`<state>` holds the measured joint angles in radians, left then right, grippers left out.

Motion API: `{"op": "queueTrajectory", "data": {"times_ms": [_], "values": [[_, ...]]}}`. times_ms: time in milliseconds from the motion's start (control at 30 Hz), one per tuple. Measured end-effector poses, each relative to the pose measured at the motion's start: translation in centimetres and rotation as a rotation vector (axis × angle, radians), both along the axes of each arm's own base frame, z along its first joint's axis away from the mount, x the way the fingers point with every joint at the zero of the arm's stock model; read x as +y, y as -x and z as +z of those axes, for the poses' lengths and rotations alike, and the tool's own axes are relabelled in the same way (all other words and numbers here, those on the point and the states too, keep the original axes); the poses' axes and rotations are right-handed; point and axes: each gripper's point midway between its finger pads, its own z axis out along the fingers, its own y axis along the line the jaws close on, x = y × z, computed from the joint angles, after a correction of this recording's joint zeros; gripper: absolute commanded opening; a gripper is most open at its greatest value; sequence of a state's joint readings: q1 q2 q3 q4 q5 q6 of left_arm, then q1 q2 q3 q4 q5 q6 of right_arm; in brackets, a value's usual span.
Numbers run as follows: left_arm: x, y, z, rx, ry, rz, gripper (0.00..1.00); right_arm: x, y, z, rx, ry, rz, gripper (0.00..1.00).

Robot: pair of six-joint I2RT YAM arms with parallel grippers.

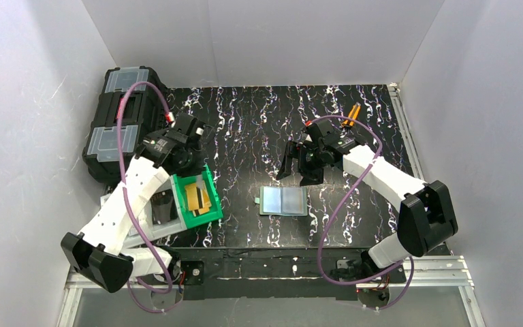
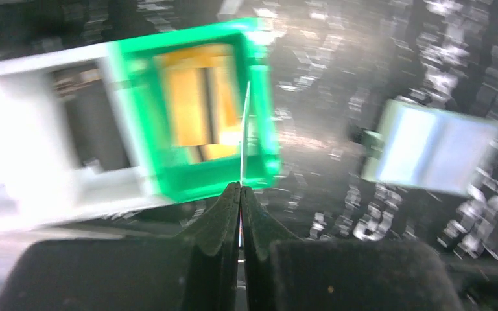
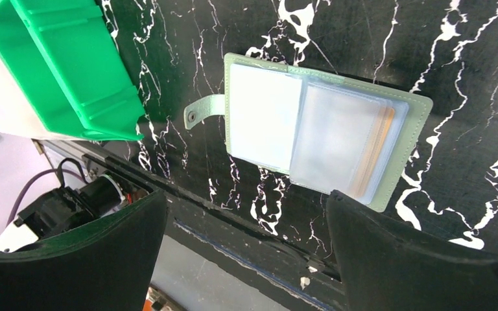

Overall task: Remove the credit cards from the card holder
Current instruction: Place the credit card in the storage box.

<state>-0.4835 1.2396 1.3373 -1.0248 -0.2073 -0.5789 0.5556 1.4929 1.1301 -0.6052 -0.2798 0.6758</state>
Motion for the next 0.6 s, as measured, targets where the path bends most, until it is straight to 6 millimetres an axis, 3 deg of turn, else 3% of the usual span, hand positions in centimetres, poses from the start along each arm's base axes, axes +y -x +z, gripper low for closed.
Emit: {"op": "queueTrajectory", "data": {"times_ms": [133, 233, 433, 467, 600], "values": [[6.7, 1.3, 0.7, 0.031, -0.229, 0.184, 0.00, 0.3, 0.4, 0.2, 0.012, -0.020, 0.018, 0.98], [10.3, 2.8, 0.9, 0.073, -0.357, 0.283, 0.00, 0.2, 1.0, -0.2, 0.026, -0.025, 0.033, 0.98], [15.7, 5.3, 0.0, 0.172, -0.523, 0.442, 0.00, -0.3, 2.3, -0.8, 0.052, -0.020, 0.065, 0.98], [17.4, 6.4, -0.7, 0.225, -0.574, 0.491, 0.00, -0.6, 3.0, -0.7, 0.056, -0.019, 0.083, 0.98], [19.6, 7.3, -1.8, 0.292, -0.627, 0.548, 0.00, -0.8, 4.0, -0.9, 0.061, -0.033, 0.096, 0.98]]}}
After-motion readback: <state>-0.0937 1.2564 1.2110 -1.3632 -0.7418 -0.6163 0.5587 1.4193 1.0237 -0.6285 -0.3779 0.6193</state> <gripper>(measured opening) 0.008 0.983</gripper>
